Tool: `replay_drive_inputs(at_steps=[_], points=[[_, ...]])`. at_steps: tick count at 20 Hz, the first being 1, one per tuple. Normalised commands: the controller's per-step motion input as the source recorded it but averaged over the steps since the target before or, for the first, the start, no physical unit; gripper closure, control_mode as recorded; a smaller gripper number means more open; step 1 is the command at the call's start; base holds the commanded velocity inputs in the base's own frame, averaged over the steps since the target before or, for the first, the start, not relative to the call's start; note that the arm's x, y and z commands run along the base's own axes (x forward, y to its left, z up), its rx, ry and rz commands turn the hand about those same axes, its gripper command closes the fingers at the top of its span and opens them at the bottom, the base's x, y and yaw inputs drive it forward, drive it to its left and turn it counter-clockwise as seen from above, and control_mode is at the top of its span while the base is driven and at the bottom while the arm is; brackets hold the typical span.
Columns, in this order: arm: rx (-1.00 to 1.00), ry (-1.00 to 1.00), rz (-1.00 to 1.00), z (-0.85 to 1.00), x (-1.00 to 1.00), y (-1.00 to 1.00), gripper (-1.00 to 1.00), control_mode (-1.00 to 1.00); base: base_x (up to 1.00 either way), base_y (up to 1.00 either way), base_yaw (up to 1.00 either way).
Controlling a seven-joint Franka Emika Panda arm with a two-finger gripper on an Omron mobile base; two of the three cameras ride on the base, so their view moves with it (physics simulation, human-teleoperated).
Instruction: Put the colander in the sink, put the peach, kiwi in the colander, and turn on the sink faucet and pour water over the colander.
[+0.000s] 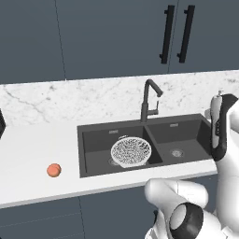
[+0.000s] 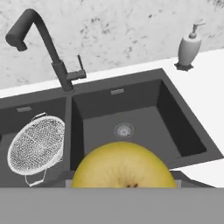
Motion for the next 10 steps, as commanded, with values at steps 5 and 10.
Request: replay_drive_inputs(at_steps=[5, 10], points=[[-0.23, 0.38, 0.14, 0.36, -0.08, 1.00, 1.00, -1.00, 0.00, 0.00, 0.00], [-0.13, 0.38, 0.05, 0.11, 0.00, 0.91, 1.00, -1.00, 0.00, 0.00, 0.00]])
